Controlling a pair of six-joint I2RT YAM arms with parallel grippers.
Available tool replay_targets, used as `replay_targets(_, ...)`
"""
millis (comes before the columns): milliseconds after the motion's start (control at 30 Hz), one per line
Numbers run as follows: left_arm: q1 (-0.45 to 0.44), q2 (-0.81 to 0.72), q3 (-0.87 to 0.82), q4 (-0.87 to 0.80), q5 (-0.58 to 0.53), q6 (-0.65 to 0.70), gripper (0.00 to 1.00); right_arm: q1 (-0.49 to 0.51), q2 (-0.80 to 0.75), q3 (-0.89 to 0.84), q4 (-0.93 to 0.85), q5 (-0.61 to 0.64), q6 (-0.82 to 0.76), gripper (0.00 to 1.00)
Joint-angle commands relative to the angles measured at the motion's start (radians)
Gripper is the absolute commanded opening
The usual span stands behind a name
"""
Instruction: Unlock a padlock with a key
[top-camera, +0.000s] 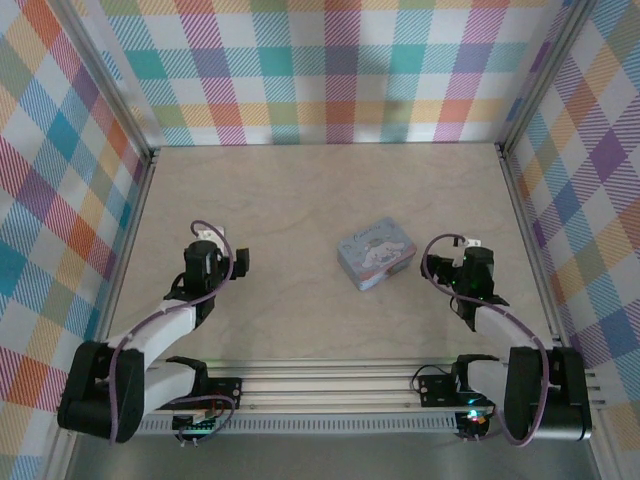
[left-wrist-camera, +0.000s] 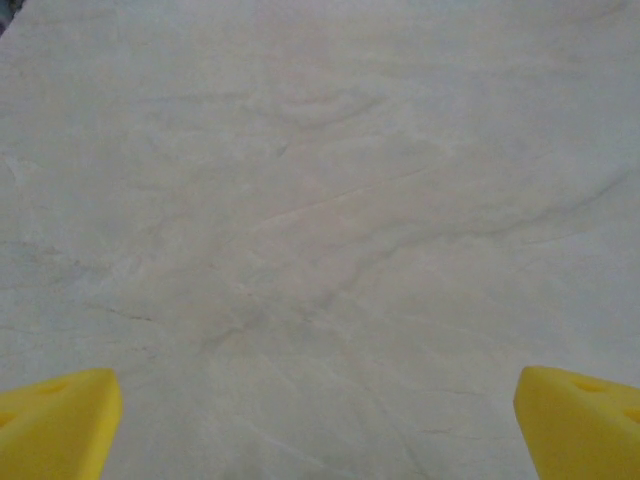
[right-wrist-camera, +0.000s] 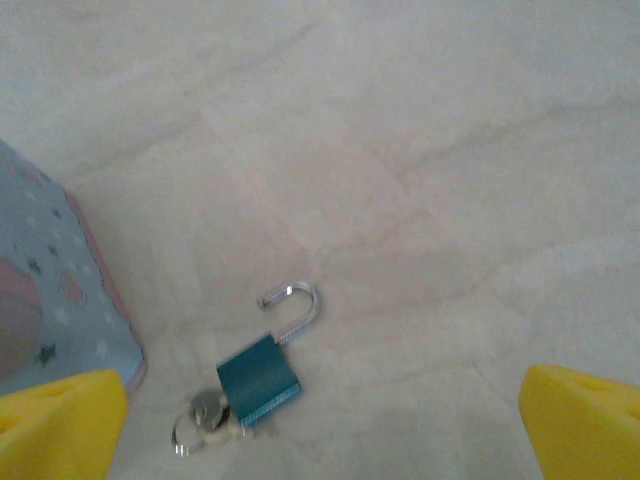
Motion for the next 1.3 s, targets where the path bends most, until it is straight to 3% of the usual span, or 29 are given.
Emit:
replay_targets(0,0.026,0.052,-0.035,0.208,0.041,0.038,1.00,-0.004,0.037,-0.019,0.326,-0.012,-0.037,1.00)
replay_targets(233,0.038,0.172,-0.018,0.368,0.135,0.046,1.00,-0.004,0.187,-0.029,0.573,-0.016,-0.040,1.00)
replay_targets(500,0.054,0.330,0.031,0.463,0.096,0.043,1.00,-0.003,0.431,-0.029,0.827,-0.043,-0.060,1.00)
replay_targets(633,0.078,0.388,0.037,0.498,0.105,0.017,1.00,-0.003,0.417,0.062,0.640,0.027,-0.034,1.00)
replay_targets(700,0.101,0.416,0.044,0.507,0.129,-0.003,1.00,0.009,0.427,0.118,0.537,0.002,-0.064,1.00)
replay_targets(1267,0.113,0.418,0.056,0.486,0.145,-0.014,1.00,0.013,0.425,0.117,0.535,-0.006,-0.074,1.00)
